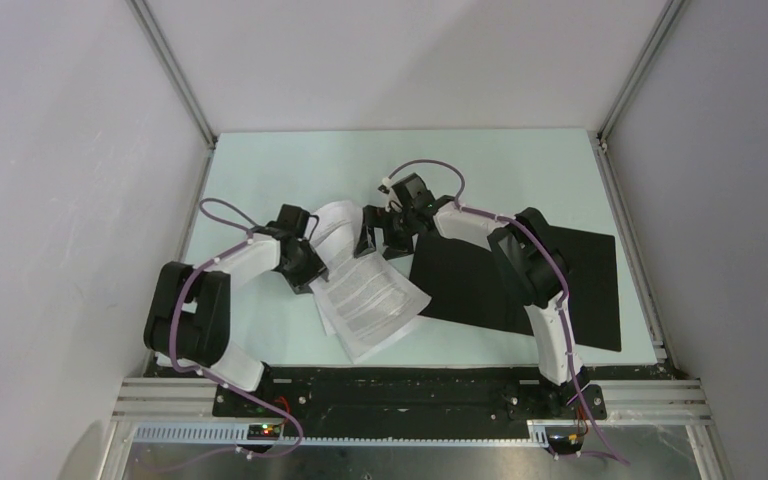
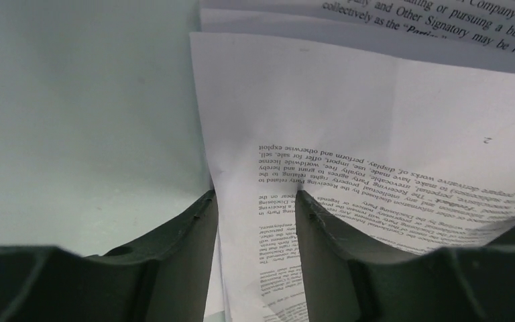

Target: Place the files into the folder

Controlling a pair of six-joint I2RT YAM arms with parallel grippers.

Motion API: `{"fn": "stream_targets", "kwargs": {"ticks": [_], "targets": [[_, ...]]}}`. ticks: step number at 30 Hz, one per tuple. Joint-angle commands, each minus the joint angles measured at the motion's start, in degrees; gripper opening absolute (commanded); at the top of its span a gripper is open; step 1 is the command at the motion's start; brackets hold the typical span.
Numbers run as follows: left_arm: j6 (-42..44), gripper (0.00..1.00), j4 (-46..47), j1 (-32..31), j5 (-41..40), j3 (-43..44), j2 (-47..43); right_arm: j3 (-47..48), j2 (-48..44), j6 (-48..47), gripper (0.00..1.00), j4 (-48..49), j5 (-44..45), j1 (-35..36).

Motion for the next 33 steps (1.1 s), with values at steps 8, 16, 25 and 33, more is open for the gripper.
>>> {"fn": "stream_targets", "kwargs": {"ticks": [8, 16, 25, 33], "targets": [[4.68, 0.52, -5.18, 6.34, -5.29, -0.92, -5.57, 2.82, 6.71, 5.49, 0.99, -0.45, 0.55, 3.89], [7.17, 0.71, -8.16, 7.42, -9.53, 0.27, -6.19, -2.27, 0.44, 5.59, 0.99, 4.99, -0.27, 0.08], [7.55, 0.73, -10.16, 7.49, -14.10, 2.06, -4.04, -0.25, -0.31, -1.65, 0.99, 4.40, 0.81, -1.32], [10.54, 0.87, -9.68, 7.48, -8.88, 4.50, 1.91, 0.38, 2.94, -2.96, 1.00, 2.64, 1.61, 2.33]]}}
